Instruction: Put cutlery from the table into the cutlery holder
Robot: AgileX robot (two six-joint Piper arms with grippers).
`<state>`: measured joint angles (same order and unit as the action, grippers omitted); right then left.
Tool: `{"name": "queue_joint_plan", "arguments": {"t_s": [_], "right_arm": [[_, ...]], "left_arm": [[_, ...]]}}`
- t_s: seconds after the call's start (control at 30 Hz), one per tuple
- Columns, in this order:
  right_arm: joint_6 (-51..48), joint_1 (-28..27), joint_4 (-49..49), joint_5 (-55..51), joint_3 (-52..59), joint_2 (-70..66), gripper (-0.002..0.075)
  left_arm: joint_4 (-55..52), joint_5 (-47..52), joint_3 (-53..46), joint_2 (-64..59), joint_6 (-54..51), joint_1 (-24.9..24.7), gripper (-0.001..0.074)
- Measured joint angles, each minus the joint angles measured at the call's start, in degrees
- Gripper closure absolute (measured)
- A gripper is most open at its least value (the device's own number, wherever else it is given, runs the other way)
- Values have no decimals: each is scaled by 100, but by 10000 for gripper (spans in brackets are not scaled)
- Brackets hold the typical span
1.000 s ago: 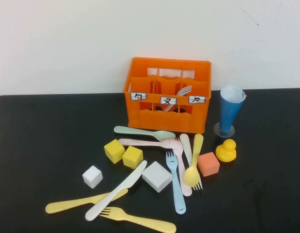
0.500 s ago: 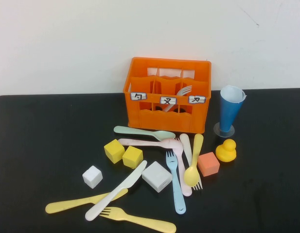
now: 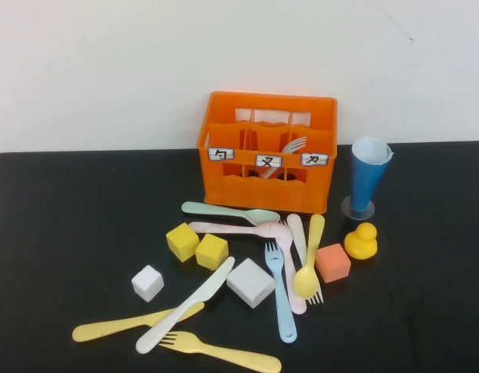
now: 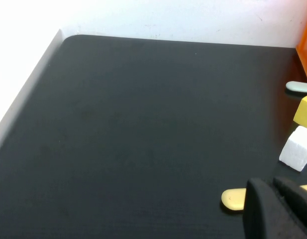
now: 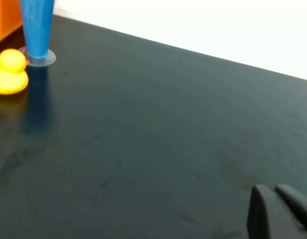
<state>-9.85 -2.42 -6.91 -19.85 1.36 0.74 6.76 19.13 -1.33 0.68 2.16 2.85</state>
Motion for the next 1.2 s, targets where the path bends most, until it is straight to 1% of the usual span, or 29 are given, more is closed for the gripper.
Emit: {"name": "queue_joint_plan", "arguments": {"t_s": [0.13, 0.23, 0.33, 0.4, 0.5, 0.63, 0.7, 0.8, 0.87, 0.93, 1.03, 1.1, 1.2], "right_arm": [[0, 0, 0, 0, 0, 0, 729], [0, 0, 0, 0, 0, 0, 729], [0, 0, 0, 0, 0, 0, 729], [0, 0, 0, 0, 0, 0, 729], [0, 0, 0, 0, 0, 0, 729], [0, 0, 0, 0, 0, 0, 729], [0, 0, 0, 0, 0, 0, 729], [0, 0, 0, 0, 0, 0, 729], [0, 0, 0, 0, 0, 0, 729], [0, 0, 0, 0, 0, 0, 729], [0, 0, 0, 0, 0, 0, 729], [0, 0, 0, 0, 0, 0, 729], [0, 0, 0, 0, 0, 0, 729]], "left_arm": [[67, 0, 0, 0, 0, 0, 736], [536, -35, 0, 0, 146, 0, 736], [1888, -421, -35, 0, 708, 0, 736], [3385, -811, -35, 0, 1223, 0, 736], [5005, -1353, -35, 0, 1445, 0, 736], [5700, -2134, -35, 0, 993, 0, 736], [5905, -2329, -35, 0, 888, 0, 736], [5866, -2280, -35, 0, 804, 0, 736], [5442, -2018, -18, 0, 636, 0, 736], [4773, -1362, 181, 0, 255, 0, 736], [3898, -313, 830, -119, -553, 0, 736], [3407, 446, 1401, -456, -1230, 0, 736], [2970, 1502, 2249, -1117, -2219, 0, 736]]}}
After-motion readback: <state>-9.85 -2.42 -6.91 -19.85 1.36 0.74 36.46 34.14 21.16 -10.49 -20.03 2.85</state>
